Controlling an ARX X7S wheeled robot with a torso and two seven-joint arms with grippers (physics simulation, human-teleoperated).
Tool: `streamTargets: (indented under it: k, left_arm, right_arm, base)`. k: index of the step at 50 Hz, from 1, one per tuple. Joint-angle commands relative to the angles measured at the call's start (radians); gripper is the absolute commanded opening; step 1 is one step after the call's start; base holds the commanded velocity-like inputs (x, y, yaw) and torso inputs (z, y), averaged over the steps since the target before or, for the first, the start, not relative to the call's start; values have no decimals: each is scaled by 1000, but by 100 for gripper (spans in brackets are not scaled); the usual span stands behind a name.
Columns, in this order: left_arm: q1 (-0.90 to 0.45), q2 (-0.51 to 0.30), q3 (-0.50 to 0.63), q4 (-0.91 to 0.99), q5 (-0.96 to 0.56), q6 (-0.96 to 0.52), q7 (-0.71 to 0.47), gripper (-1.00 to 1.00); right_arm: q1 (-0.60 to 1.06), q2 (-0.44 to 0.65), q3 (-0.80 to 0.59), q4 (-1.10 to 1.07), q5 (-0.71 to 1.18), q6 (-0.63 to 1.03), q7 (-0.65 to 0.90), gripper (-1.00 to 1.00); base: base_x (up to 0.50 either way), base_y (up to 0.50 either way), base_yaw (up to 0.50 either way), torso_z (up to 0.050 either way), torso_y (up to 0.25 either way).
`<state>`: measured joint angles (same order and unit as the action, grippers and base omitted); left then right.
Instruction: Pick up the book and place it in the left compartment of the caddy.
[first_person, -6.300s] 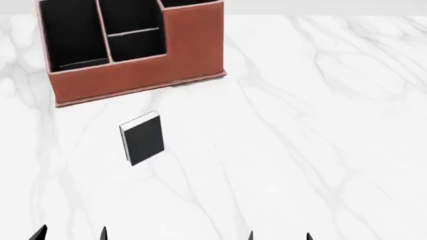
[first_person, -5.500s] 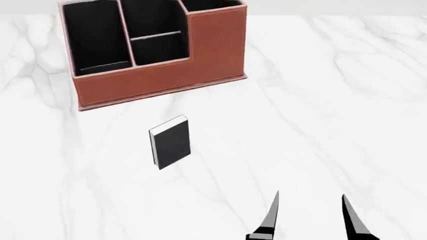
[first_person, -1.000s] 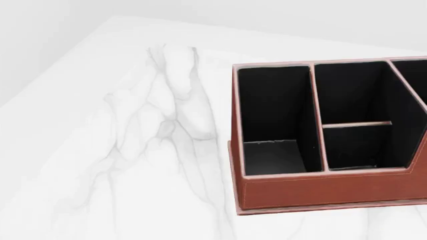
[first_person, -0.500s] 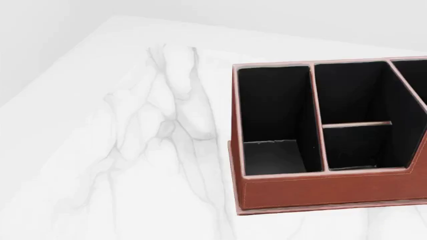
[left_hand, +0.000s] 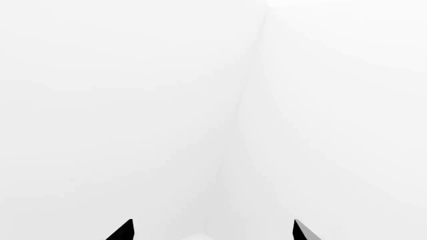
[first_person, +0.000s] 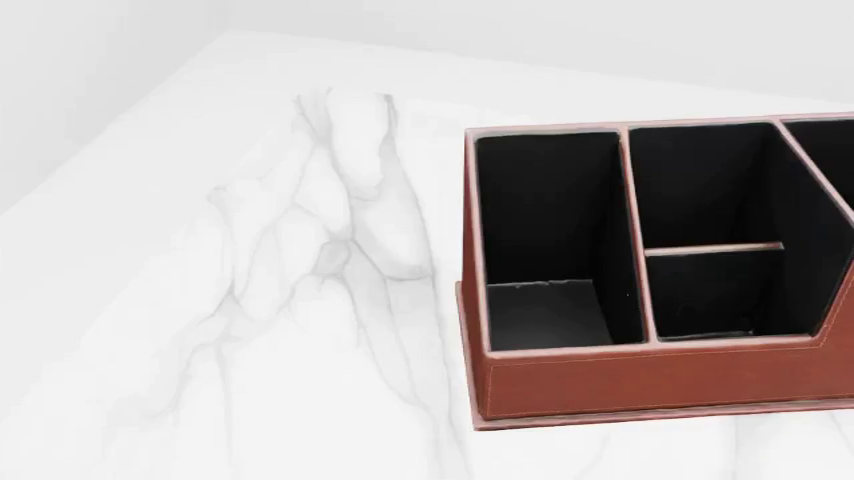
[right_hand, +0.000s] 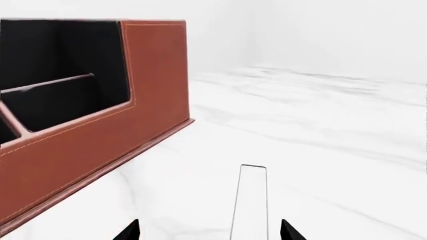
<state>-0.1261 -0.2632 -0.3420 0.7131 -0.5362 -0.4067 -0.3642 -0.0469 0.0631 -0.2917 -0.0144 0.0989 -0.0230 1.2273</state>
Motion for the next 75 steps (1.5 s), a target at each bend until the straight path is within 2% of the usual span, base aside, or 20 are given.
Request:
streamTargets:
  k: [1, 15, 35, 65, 66, 75]
  left_arm:
    - [0, -4, 5, -2, -1, 1, -6, 100]
    - [0, -12, 5, -3, -8, 3, -12, 100]
    - [2, -19, 7, -4, -12, 8, -20, 100]
    - [10, -28, 12, -11, -14, 25, -26, 100]
    - [10, -28, 13, -12, -13, 25, -26, 100]
    - [11, -32, 23, -16, -8, 29, -24, 100]
  right_arm:
    - [-5, 8, -8, 37, 29, -22, 11, 100]
    - [-23, 26, -5, -6, 23, -18, 56, 100]
    - [5, 25, 4, 98, 148, -65, -4, 100]
    - [-3, 38, 13, 97, 195, -87, 36, 100]
    - [-3, 38, 12, 100, 197, -97, 30, -100]
    - [0, 49, -3, 88, 166, -98, 50, -100]
  base:
    - [0, 0, 0, 0, 0]
    - [0, 0, 0, 0, 0]
    - [0, 0, 0, 0, 0]
    - [0, 0, 0, 0, 0]
    - [0, 0, 0, 0, 0]
    - [0, 0, 0, 0, 0]
